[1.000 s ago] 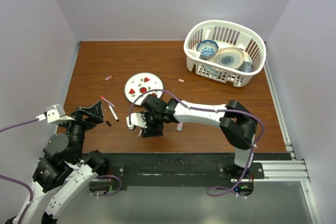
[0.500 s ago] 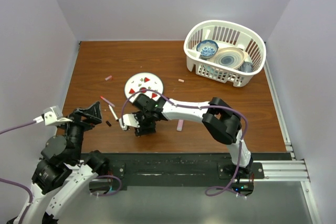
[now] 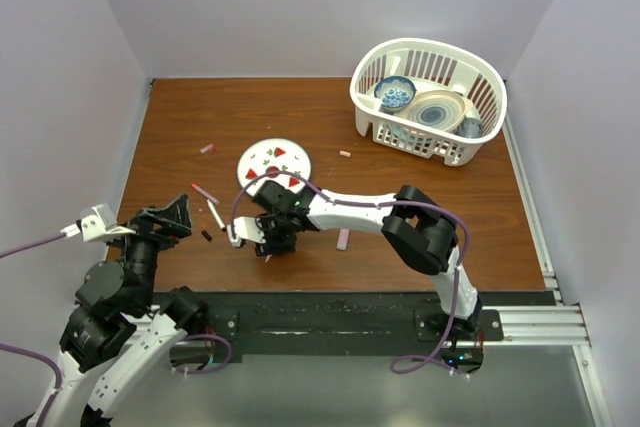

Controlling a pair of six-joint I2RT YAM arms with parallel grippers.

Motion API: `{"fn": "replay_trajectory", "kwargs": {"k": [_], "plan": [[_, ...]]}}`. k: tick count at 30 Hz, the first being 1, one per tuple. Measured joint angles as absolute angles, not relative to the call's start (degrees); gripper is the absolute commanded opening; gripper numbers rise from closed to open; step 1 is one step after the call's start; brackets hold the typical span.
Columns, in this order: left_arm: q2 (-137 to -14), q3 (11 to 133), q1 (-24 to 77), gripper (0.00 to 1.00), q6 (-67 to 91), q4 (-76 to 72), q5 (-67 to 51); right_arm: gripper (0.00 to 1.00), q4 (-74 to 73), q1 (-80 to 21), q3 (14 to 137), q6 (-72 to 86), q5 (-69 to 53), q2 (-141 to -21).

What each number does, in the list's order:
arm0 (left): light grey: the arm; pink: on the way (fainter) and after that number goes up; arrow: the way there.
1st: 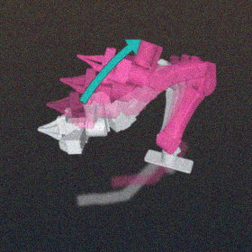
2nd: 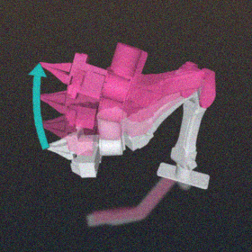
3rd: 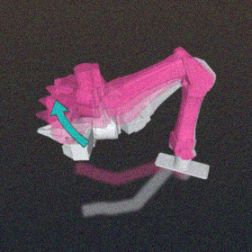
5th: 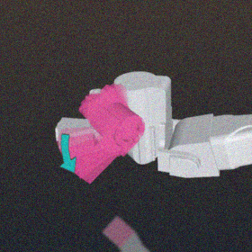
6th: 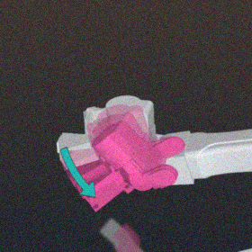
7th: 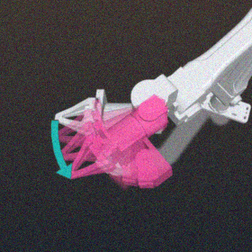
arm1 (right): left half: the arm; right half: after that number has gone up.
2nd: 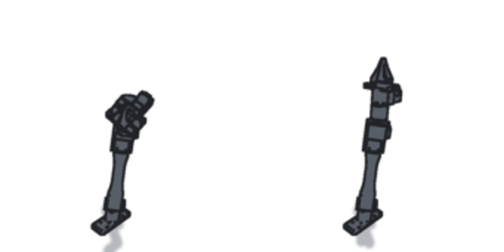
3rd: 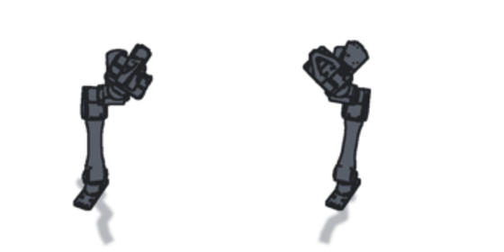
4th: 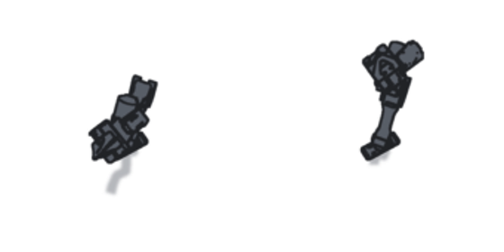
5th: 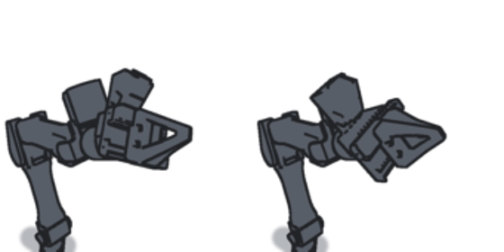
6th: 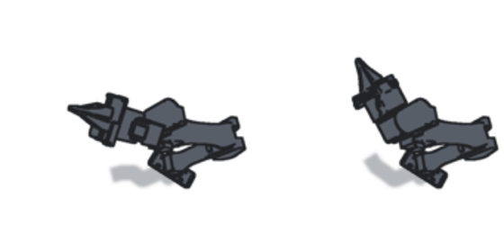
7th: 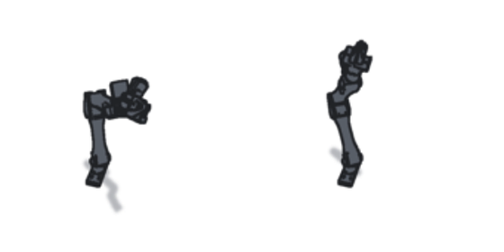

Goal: Insert the pens into the pen caps

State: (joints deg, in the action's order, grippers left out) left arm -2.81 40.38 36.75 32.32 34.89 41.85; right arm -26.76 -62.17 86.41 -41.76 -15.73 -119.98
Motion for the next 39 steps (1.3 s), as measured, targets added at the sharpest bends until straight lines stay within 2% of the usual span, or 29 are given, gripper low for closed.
{"fn": "replay_trajectory", "kwargs": {"k": [2,5,8,9,12,20,26,33,39], "plan": [[-2.61,40.38,36.75,0.90,32.32,34.92,41.87,0.32,-26.41,-62.15,86.41,-41.06,-15.51,-120.09],[-2.13,40.38,36.75,0.89,32.32,34.89,41.85,0.27,-25.34,-62.15,86.02,-39.88,-13.89,-120.09],[-2.00,40.38,36.75,0.88,32.32,34.85,41.78,0.15,-21.78,-62.13,83.15,-37.17,-11.99,-118.74],[-2.02,40.38,36.75,0.88,32.32,34.87,41.76,0.07,-20.58,-62.15,81.80,-36.14,-11.20,-117.93],[-2.09,40.38,36.75,0.82,32.29,34.83,41.52,0.00,-17.93,-62.11,77.54,-31.05,-8.12,-115.22],[-5.93,40.01,36.75,0.79,33.56,33.65,34.61,0.00,-11.44,-60.75,68.10,-9.69,-2.00,-109.10],[-12.95,36.40,36.75,0.77,37.47,31.66,22.48,0.00,-12.67,-57.76,66.28,6.48,3.33,-104.31],[-19.16,32.10,36.75,0.77,40.95,27.29,8.43,0.00,-12.99,-53.17,65.84,23.73,6.37,-93.51],[-23.05,28.16,36.75,0.77,43.31,18.13,-0.75,0.00,-7.42,-52.45,59.75,34.74,6.50,-80.97]]}}
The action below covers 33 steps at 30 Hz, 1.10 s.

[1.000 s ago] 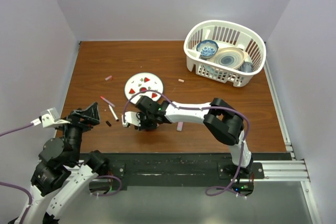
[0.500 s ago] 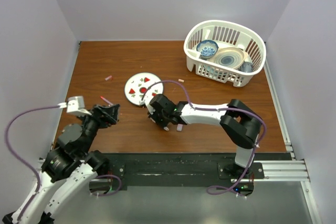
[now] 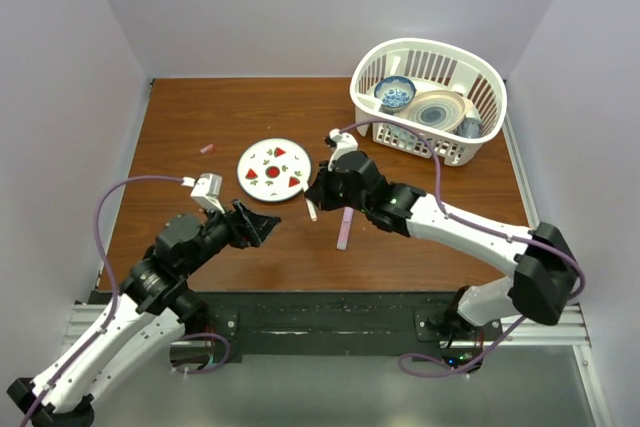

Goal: Insert the pens into the pen caps

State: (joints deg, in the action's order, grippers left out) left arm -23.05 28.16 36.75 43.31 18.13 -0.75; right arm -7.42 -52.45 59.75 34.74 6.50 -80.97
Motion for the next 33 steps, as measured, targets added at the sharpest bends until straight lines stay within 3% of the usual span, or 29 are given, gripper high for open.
{"fn": "replay_trajectory", "kwargs": {"k": [11,22,26,31,33], "plan": [[-37.41,24.58,36.75,0.73,47.20,-2.66,-14.13,0.00,-1.19,-52.56,52.21,43.55,6.24,-70.52],[-45.91,23.09,36.75,0.62,51.70,-20.27,-23.66,0.00,2.35,-52.62,50.35,44.84,2.94,-67.18],[-46.37,22.87,36.75,0.53,52.56,-23.73,-24.71,0.00,3.18,-52.84,49.25,45.63,1.89,-65.98],[-48.05,22.20,36.75,0.52,54.11,-28.36,-25.89,0.00,4.95,-53.43,48.62,46.46,1.63,-65.34],[-48.45,21.61,36.75,0.42,54.68,-29.54,-26.26,0.00,5.43,-53.69,48.12,46.72,1.52,-65.08]]}}
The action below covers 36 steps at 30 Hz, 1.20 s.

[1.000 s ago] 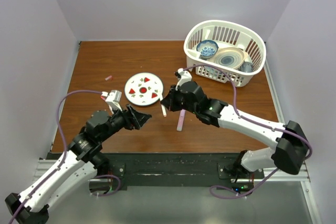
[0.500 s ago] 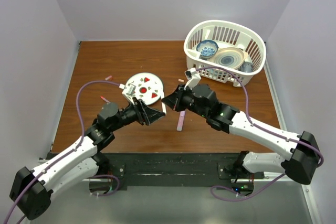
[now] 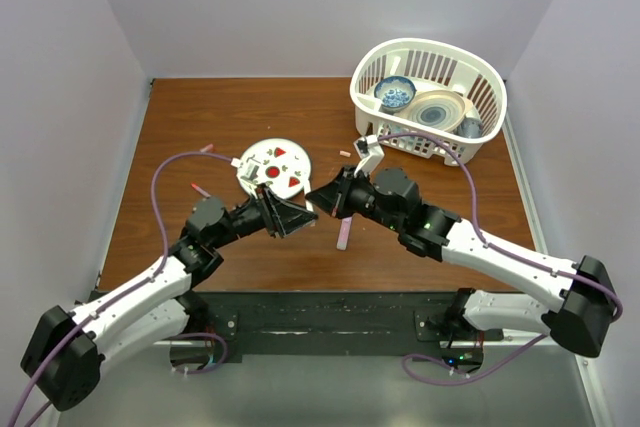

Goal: Insert the pens into the pen caps

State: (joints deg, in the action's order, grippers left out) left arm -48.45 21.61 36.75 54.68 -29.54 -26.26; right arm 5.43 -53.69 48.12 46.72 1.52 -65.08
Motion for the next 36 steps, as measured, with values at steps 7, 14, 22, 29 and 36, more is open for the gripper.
{"fn": "replay_trajectory", "kwargs": {"k": [7,14,22,29,36], "plan": [[-49.87,20.64,36.21,0.00,57.01,-30.81,-26.83,0.07,6.72,-54.04,47.62,46.85,0.97,-64.97],[-49.58,20.16,36.07,0.00,57.28,-31.73,-27.79,0.49,5.98,-54.13,47.79,44.16,-0.84,-64.86],[-44.05,23.29,35.35,0.00,49.06,-16.78,-24.62,0.52,-4.32,-50.30,53.60,32.77,-0.93,-61.63],[-43.16,34.89,34.87,0.00,36.84,4.43,-14.79,0.48,-14.87,-41.98,70.19,19.97,0.49,-68.86],[-36.99,38.04,34.87,0.00,24.75,15.99,-8.45,0.43,-25.39,-38.28,85.45,8.88,3.64,-89.27]]}}
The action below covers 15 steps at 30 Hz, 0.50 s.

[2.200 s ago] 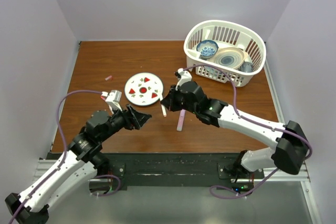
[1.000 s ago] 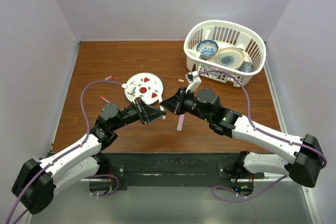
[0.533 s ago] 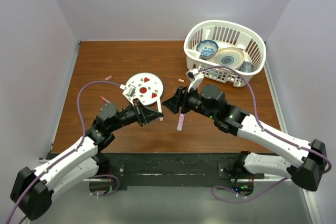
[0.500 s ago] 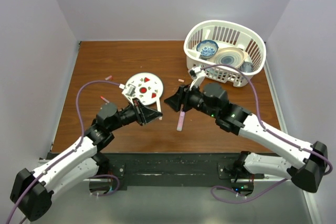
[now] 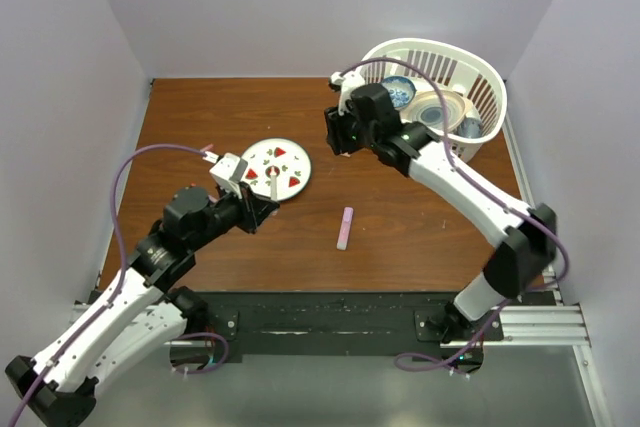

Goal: Insert the pens into the pen caps

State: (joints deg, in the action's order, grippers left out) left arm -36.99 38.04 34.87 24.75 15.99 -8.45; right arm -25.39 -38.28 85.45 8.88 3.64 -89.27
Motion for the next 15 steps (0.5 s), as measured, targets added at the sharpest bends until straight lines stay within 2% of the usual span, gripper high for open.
{"fn": "replay_trajectory", "kwargs": {"k": [10,15], "plan": [[-30.52,38.04,34.87,0.00,18.68,18.98,-3.79,0.46,-35.66,-34.74,100.71,-3.09,7.66,-117.16],[-29.50,38.02,34.87,0.00,18.15,18.98,-3.16,0.48,-37.93,-32.49,105.03,-5.26,8.01,-123.96]]}}
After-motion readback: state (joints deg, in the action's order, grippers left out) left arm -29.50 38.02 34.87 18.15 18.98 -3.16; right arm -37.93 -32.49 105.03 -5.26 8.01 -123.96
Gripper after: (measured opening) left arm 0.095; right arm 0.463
